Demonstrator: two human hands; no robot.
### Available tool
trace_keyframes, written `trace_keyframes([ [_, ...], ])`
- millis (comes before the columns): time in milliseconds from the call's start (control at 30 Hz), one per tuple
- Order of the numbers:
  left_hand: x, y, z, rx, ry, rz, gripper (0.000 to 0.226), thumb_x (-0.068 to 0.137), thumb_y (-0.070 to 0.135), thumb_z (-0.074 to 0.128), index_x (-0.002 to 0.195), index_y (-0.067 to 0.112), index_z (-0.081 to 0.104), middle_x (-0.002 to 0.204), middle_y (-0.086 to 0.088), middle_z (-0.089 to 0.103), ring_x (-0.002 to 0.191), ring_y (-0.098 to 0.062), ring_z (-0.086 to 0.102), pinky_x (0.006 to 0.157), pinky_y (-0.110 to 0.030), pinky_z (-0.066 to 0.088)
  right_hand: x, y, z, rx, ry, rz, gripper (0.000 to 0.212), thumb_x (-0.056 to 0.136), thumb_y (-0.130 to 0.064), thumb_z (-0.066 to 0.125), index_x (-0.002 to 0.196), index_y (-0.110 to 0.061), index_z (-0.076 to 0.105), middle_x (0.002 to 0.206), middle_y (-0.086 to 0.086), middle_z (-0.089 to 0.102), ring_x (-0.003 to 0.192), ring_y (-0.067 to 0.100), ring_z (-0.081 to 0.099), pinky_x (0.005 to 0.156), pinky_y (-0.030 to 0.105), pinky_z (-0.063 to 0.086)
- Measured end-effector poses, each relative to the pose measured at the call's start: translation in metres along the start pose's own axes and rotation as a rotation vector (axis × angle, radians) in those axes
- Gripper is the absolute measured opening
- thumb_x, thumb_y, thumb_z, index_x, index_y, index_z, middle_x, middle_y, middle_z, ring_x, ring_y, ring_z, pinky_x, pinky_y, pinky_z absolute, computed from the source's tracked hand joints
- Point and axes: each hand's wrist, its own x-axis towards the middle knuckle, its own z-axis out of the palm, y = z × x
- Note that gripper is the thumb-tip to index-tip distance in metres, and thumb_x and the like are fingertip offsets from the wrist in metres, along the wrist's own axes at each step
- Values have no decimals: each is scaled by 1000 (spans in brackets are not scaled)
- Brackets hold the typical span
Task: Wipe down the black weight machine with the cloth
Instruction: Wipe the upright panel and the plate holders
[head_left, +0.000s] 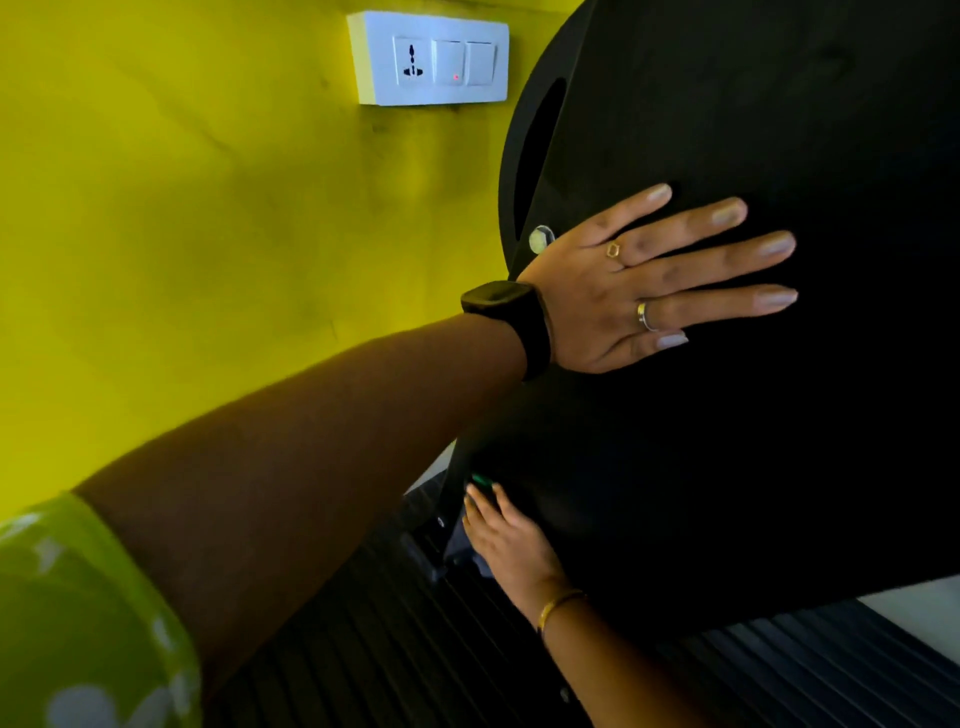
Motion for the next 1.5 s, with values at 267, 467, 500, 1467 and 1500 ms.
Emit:
trace_keyframes([
  [267, -7, -2, 5, -35, 45, 19, 56, 101, 37, 11, 154, 32, -5, 159, 4, 16, 148, -10, -10, 120, -36, -3, -76, -30, 29, 243, -83, 57, 59, 79, -43, 71, 129, -14, 61, 139, 8, 55, 136, 26, 42, 109, 37, 37],
  [467, -11, -4, 5, -88, 55, 39, 54, 103, 36, 13, 155, 31, 1, 161, 12, -12, 149, -11, -6, 121, -37, -2, -96, 23, -30, 203, 372, 476, 51, 85, -22, 36, 129, -22, 61, 141, 1, 54, 135, 22, 33, 109, 45, 22],
  [500, -11, -3, 5, -93, 57, 35, 54, 103, 36, 14, 155, 31, 2, 162, 12, -10, 149, -12, -5, 121, -38, -1, -95, 36, -42, 172, 414, 553, 52, 87, -21, 36, 135, -22, 56, 144, 1, 50, 137, 23, 32, 112, 47, 15],
  [1467, -22, 9, 15, -123, 94, -88, 53, 104, 36, 15, 156, 29, 6, 162, 11, -5, 149, -13, 0, 121, -38, 5, -206, 110, -102, -183, 562, 914, 73, 85, -50, 68, 147, -26, 39, 156, 2, 26, 148, 27, 9, 114, 55, 12],
  [1500, -24, 9, 18, -138, 101, -99, 52, 104, 35, 16, 156, 28, 7, 162, 11, -4, 149, -13, 0, 121, -37, 5, -203, 112, -101, -186, 547, 905, 74, 85, -51, 67, 147, -24, 39, 157, 3, 24, 148, 28, 9, 114, 54, 11],
])
